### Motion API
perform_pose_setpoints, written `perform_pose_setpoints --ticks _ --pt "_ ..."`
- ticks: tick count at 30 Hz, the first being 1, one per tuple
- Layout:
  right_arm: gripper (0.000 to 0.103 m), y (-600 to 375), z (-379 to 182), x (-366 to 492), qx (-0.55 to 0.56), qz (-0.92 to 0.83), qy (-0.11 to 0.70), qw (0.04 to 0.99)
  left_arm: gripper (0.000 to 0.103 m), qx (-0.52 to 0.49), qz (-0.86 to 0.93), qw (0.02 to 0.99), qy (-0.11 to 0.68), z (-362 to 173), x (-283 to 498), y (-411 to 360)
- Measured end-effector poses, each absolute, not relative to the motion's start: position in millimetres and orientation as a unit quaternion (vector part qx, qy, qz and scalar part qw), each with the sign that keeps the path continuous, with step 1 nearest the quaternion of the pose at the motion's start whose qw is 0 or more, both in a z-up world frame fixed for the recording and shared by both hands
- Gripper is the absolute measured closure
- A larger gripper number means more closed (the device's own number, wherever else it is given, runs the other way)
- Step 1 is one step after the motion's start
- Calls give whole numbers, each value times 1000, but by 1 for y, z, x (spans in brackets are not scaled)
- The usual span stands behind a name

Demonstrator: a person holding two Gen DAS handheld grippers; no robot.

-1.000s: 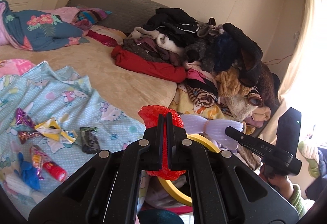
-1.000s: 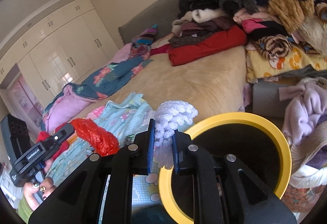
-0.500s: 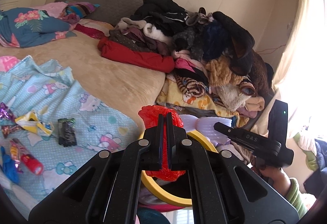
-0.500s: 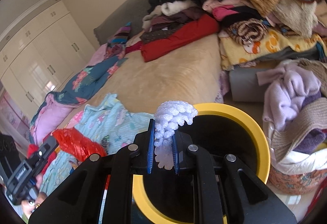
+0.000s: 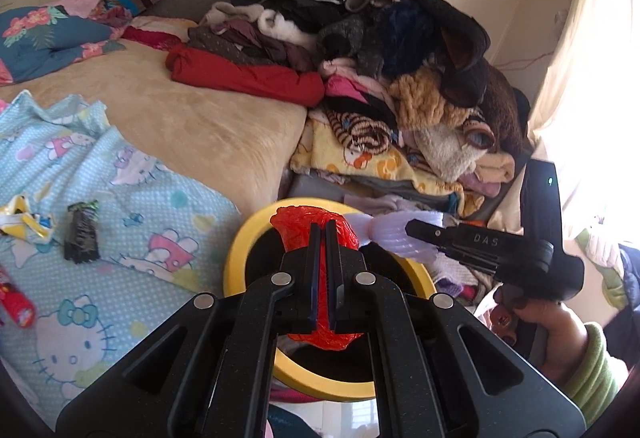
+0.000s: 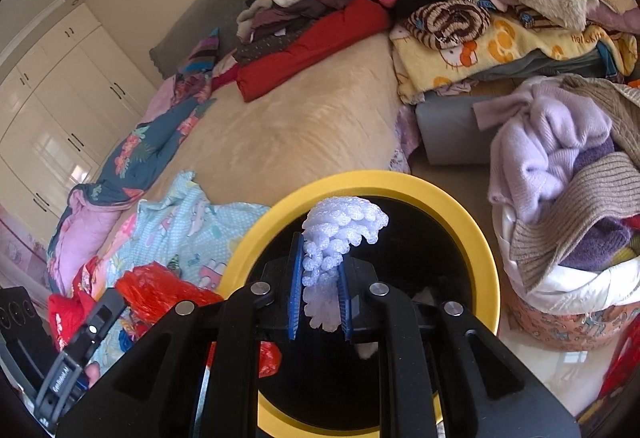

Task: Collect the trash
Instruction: 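Carry the foam net and red bag over the yellow bin and release both, then move both grippers back toward the remaining trash on the bed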

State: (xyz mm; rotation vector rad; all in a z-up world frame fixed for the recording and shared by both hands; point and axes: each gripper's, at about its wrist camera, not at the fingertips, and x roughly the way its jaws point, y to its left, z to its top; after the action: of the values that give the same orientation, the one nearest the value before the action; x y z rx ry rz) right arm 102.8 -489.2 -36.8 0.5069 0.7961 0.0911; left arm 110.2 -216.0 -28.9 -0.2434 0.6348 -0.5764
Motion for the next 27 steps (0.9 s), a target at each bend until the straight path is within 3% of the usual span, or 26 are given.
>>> perform_pose_setpoints --ticks 8,9,10,12,13,15,17,19,27 --pt "86 -491 -51 111 242 34 405 881 103 -97 -284 893 335 -52 122 -236" --pt "80 -491 -53 112 242 33 408 879 103 -94 -281 892 342 -56 124 -238" --pt "65 -491 -55 113 242 32 414 877 99 -93 -278 889 352 -59 127 -239" --pt "50 -493 -59 113 247 20 416 875 71 -93 -261 887 370 -65 133 -237" --pt "50 -493 -59 113 247 18 415 876 54 -91 -249 891 368 -66 133 -233" --pt "44 -492 -57 114 242 15 411 879 44 -86 -237 900 357 -63 131 -226" --pt "34 -490 -55 113 242 14 402 883 11 -79 -219 909 344 -60 128 -220" --pt "25 -488 -52 113 251 20 391 885 11 -81 -212 915 335 -57 125 -212" --pt "19 -479 -37 111 245 35 354 902 11 -75 -165 929 322 -52 117 -186"
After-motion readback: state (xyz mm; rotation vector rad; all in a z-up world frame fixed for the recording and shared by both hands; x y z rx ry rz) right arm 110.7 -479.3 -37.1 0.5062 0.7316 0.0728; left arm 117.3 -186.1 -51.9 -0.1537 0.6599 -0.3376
